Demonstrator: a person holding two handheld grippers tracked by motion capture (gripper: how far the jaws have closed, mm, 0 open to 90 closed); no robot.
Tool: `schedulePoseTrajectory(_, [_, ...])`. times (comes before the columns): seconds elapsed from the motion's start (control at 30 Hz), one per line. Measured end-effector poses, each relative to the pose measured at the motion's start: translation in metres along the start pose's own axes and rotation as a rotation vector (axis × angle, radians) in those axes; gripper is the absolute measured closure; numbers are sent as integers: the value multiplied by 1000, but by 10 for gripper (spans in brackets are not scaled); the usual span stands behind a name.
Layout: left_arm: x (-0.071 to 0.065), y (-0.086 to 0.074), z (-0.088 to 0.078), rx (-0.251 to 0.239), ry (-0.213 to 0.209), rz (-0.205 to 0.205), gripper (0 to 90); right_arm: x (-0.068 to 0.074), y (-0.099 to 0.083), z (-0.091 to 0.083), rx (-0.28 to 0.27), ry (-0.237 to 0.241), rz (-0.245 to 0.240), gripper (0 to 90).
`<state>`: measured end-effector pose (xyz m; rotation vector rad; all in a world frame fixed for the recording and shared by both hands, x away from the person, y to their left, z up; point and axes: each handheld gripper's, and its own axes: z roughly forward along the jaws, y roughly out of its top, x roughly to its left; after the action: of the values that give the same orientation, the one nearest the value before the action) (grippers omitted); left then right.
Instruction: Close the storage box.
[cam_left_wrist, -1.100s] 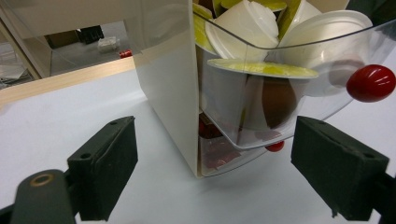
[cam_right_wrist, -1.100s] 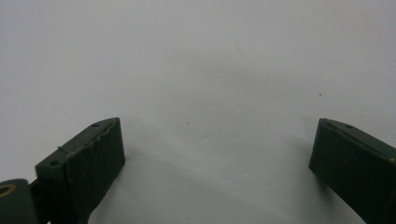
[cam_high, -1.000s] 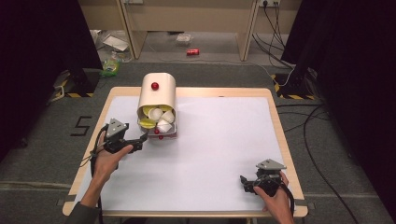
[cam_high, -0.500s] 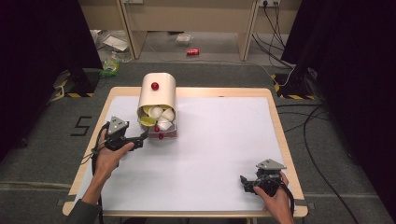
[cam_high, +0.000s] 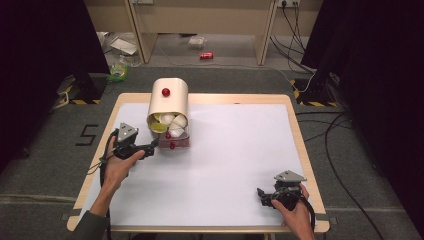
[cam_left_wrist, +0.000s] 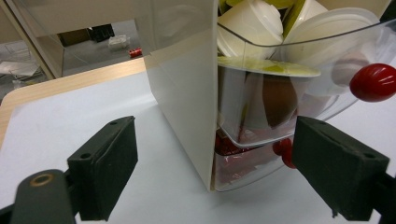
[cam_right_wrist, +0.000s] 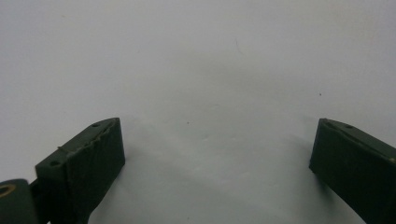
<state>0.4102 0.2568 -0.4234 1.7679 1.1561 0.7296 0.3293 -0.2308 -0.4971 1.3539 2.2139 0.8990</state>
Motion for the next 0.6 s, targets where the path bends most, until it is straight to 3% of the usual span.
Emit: schedulePoseTrajectory(0.6, [1,2,6,2,22,-3,147,0,0,0,0,0,0,33])
